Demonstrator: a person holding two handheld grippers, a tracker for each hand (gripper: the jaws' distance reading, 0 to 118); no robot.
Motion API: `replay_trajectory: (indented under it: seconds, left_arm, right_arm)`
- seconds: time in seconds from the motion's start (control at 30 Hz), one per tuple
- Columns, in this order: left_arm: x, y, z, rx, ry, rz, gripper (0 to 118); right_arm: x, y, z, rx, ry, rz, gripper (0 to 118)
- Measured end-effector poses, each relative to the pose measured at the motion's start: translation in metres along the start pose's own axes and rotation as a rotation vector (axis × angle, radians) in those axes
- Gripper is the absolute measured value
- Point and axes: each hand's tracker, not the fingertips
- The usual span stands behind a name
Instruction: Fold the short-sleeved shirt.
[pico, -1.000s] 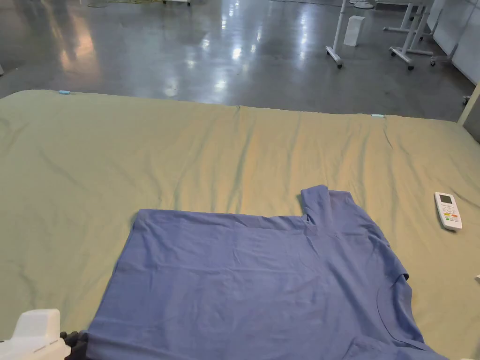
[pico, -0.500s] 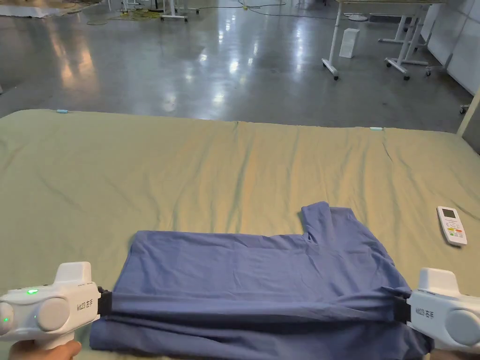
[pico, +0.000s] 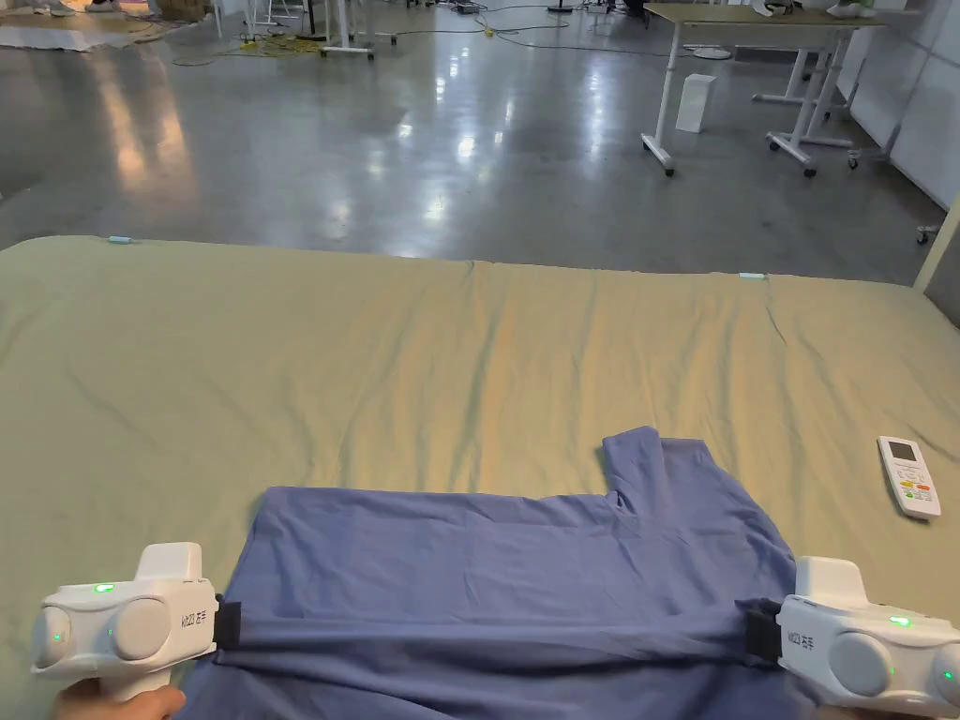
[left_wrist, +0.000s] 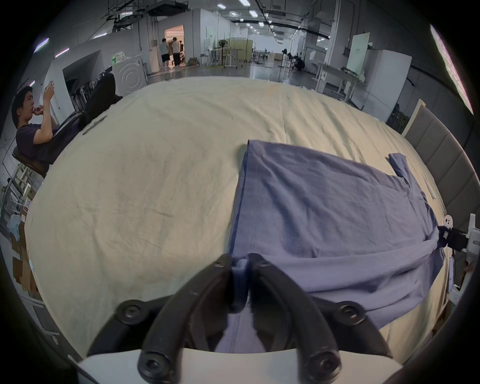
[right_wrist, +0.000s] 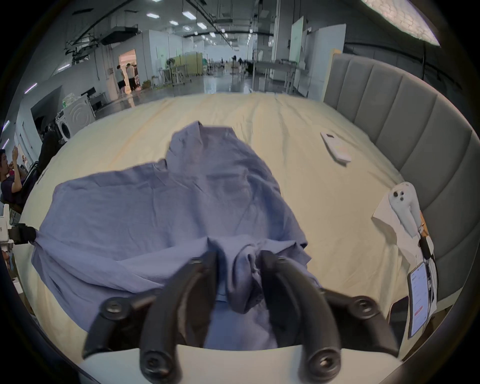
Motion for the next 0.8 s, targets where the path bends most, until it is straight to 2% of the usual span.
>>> replay_trajectory:
  seconds: [0.07, 0.1, 0.23, 0.4, 0.5, 0.53, 0.57, 0.6, 0.63, 0.67, 0.73, 0.77, 0.8]
  left_arm:
    - [0.003, 0.0, 0.013, 0.06, -0.017, -0.015, 66]
    - [0.009, 0.0, 0.029, 0.096, -0.031, -0.016, 72]
    - [0.02, -0.003, 0.058, 0.264, -0.055, -0.04, 73]
    - [0.041, -0.016, 0.109, 0.499, -0.046, -0.057, 73]
    - [0.043, -0.027, 0.124, 0.615, -0.034, -0.059, 71]
    - [0.045, -0.03, 0.131, 0.64, -0.027, -0.06, 69]
    - [0.047, -0.033, 0.138, 0.663, -0.014, -0.057, 62]
    - [0.048, -0.035, 0.143, 0.683, -0.008, -0.065, 50]
    - [0.049, -0.036, 0.147, 0.698, 0.004, -0.072, 35]
    - [0.051, -0.038, 0.152, 0.711, 0.016, -0.08, 15]
    - [0.056, -0.042, 0.166, 0.713, 0.028, -0.092, 7]
    - [0.055, -0.044, 0.17, 0.717, 0.022, -0.094, 3]
    - [0.055, -0.046, 0.173, 0.716, 0.021, -0.093, 0]
  right_arm:
    - [0.008, 0.004, 0.013, 0.09, 0.012, -0.001, 72]
    - [-0.01, 0.004, 0.03, 0.155, -0.067, 0.047, 74]
    - [-0.035, 0.003, 0.07, 0.377, -0.05, 0.064, 79]
    - [-0.071, -0.003, 0.127, 0.645, -0.05, 0.098, 79]
    - [-0.083, -0.012, 0.143, 0.727, -0.062, 0.099, 78]
    - [-0.086, -0.016, 0.147, 0.762, -0.071, 0.119, 71]
    - [-0.089, -0.017, 0.152, 0.788, -0.08, 0.135, 49]
    - [-0.091, -0.019, 0.154, 0.767, -0.076, 0.119, 27]
    - [-0.097, -0.022, 0.163, 0.78, -0.088, 0.123, 11]
    - [-0.099, -0.024, 0.167, 0.787, -0.093, 0.121, 8]
    - [-0.099, -0.025, 0.17, 0.783, -0.073, 0.111, 0]
    - [-0.101, -0.031, 0.172, 0.759, -0.063, 0.066, 0]
    - [-0.104, -0.031, 0.175, 0.788, -0.091, 0.102, 0]
